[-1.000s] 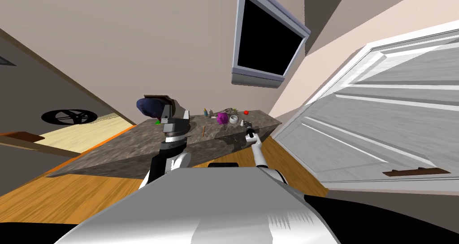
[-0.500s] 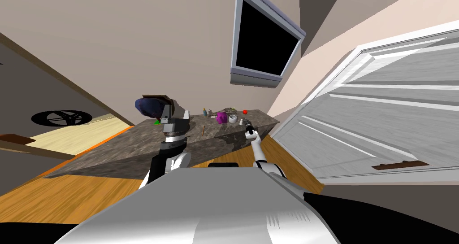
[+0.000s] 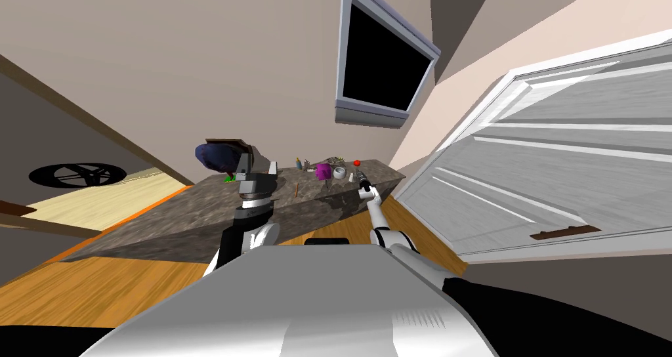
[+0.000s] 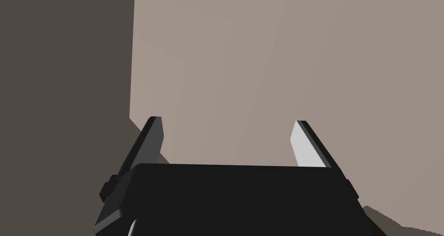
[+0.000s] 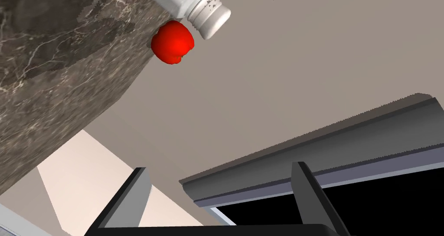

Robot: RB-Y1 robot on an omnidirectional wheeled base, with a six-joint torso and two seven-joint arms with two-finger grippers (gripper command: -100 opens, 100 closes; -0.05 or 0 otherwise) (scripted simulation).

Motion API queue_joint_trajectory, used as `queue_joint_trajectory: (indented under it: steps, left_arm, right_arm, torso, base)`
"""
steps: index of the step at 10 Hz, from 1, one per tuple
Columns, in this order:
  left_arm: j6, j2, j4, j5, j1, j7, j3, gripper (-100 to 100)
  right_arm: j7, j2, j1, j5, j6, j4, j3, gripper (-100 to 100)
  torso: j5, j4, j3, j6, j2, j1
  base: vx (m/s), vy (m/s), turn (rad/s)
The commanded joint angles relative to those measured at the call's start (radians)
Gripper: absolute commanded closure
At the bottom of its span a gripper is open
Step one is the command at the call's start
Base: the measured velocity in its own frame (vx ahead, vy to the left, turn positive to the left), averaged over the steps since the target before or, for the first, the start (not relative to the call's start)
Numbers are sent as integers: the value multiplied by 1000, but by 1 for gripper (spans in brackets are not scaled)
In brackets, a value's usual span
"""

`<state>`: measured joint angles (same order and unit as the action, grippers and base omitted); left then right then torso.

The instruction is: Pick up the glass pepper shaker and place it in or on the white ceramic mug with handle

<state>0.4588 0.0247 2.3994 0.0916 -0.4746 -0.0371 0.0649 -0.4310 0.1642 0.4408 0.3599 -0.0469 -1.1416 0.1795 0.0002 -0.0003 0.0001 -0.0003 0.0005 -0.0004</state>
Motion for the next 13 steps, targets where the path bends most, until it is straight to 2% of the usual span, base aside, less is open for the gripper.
queue_joint_trajectory:
  steps: [1,2,4,5,7,8,10,11,13]
  left_arm:
    - [0,0,0,0,0,0,0,0]
    - [0,0,0,0,0,0,0,0]
    - [0,0,0,0,0,0,0,0]
    - [0,0,0,0,0,0,0,0]
    - [0,0,0,0,0,0,0,0]
    - [0,0,0,0,0,0,0,0]
    - [0,0,0,0,0,0,0,0]
    - [0,0,0,0,0,0,0,0]
    - [0,0,0,0,0,0,0,0]
  right_arm:
    - [37,2,3,-6,-9,-3,-4,-100]
    - [72,17,47,-43,-37,27,-13,-100]
    - [118,17,47,-43,-37,27,-13,-100]
    - [153,32,91,-80,-68,59,-22,-100]
    - [203,32,91,-80,-68,59,-22,-100]
    - [235,46,135,-119,-101,93,-31,-100]
    - [290,46,135,-119,-101,93,-31,-100]
    - [318,60,178,-158,-136,127,-41,-100]
    - [377,60,178,-158,-136,127,-41,-100]
  torso:
    - [0,0,0,0,0,0]
    - [0,0,0,0,-1,0]
    - [0,0,0,0,0,0]
    - [0,0,0,0,-1,0]
    - [0,0,0,0,0,0]
    - [0,0,0,0,-1,1]
    - [0,0,0,0,0,1]
    - [0,0,-1,0,-1,0]
    - [0,0,0,0,-1,1]
  base:
    - [-17,-1,8]
    - [-31,-9,-66]
    - [-23,-3,-10]
    - [-36,-6,-59]
    - [-24,1,-11]
    - [-29,9,-40]
    - [-19,4,-17]
    - [-22,7,-46]
    - [-18,6,-10]
